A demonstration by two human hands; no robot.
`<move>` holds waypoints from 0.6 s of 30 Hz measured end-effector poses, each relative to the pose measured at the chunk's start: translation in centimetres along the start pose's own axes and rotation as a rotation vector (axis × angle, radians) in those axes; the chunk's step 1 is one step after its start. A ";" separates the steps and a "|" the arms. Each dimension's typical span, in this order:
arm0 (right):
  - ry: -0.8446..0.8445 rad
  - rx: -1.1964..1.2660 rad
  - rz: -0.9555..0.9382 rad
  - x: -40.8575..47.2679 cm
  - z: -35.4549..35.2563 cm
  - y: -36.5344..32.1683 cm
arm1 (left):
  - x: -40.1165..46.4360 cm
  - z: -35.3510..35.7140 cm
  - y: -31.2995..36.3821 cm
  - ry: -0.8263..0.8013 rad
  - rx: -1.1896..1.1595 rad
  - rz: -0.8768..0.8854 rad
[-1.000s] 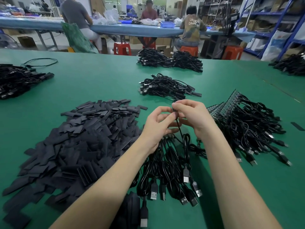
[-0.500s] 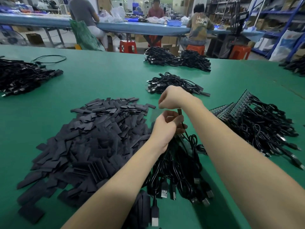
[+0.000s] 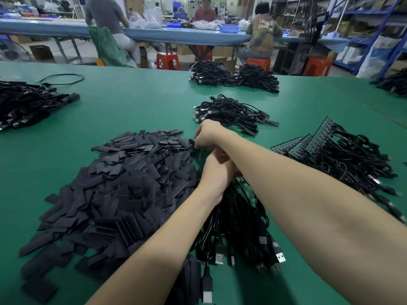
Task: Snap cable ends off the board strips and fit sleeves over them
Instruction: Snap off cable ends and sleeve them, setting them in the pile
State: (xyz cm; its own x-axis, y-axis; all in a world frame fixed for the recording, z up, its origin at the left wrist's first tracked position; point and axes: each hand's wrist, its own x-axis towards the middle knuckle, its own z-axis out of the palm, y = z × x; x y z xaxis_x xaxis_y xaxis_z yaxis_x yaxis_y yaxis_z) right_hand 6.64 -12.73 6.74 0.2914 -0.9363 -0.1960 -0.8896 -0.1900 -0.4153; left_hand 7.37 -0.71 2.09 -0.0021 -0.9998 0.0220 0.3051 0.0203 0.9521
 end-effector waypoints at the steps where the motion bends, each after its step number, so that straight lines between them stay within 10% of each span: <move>1: -0.032 0.003 -0.017 -0.2 -0.3 0.1 | 0.0 0.0 0.0 0.007 0.006 0.004; 10: 0.032 -0.026 -0.015 -3.3 -5.3 2.2 | 0.4 0.1 -0.3 0.079 -0.037 -0.058; 18: 0.191 0.921 -0.126 -9.1 -3.8 9.0 | 0.1 0.0 0.1 0.008 -0.146 -0.066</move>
State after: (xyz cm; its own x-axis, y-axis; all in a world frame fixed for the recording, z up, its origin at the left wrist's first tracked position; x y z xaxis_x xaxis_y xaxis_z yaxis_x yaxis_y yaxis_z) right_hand -5.35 -7.08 8.20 0.2310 -0.9729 0.0128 -0.2049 -0.0615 -0.9769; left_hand 7.42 -0.78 2.19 -0.0196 -0.9989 -0.0416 0.4400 -0.0460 0.8968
